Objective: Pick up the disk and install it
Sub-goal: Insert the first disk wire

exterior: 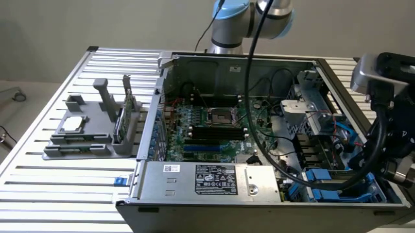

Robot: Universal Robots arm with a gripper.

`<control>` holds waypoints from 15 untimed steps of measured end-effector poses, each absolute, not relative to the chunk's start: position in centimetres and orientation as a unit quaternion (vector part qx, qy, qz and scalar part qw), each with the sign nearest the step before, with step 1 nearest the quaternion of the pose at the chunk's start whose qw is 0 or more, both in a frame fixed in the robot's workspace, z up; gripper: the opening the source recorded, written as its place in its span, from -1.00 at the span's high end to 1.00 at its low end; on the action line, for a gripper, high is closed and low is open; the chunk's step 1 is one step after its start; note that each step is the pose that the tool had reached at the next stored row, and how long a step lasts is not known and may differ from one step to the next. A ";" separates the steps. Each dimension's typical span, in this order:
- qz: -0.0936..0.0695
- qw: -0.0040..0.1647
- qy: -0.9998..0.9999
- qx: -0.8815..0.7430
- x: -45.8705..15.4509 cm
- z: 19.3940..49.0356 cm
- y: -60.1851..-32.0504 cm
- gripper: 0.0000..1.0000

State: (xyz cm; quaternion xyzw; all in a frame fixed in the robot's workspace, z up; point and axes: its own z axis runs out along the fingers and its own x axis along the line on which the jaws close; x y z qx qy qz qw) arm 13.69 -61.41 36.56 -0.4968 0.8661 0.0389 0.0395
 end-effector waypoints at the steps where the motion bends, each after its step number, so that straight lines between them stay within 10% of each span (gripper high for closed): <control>1: 0.040 0.038 0.869 -0.492 13.7 36.6 -61.4 0.79; 15: 0.069 -0.011 0.896 -0.439 13.7 36.6 -61.4 0.79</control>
